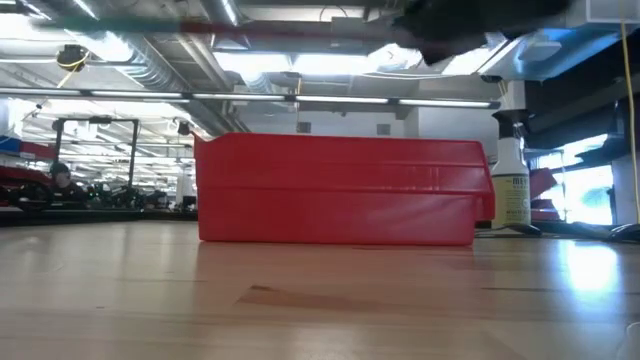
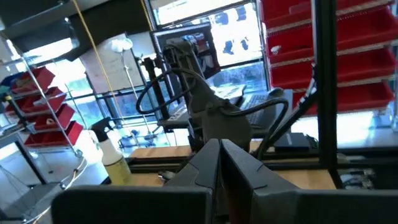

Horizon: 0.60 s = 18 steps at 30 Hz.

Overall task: Sort silverware
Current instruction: Put the purple table knife into the bottom red bin

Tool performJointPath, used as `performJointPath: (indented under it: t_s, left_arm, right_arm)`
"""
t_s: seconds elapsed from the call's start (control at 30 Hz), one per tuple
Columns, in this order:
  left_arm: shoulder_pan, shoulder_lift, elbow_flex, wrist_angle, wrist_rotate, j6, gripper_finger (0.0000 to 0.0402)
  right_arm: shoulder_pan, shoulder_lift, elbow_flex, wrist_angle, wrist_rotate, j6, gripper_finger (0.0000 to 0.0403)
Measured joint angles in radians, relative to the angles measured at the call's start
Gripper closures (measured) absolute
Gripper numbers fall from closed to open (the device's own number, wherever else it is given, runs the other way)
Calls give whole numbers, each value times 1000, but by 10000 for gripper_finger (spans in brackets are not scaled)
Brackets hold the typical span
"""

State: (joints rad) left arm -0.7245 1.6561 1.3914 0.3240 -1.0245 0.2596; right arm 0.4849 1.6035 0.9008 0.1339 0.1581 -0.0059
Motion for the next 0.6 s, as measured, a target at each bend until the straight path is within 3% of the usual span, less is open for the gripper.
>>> performJointPath:
  t_s: [0.23,0.4,0.6]
  left_arm:
    - [-45,-22,0,-7,-7,55,402]
    - [-72,-36,0,-52,-79,96,402]
    - [-81,-57,0,-189,-107,17,402]
  right_arm:
    - [-53,0,96,-146,12,-50,348]
    - [-102,-2,132,-221,16,-57,348]
    - [-152,-23,146,-245,16,-77,347]
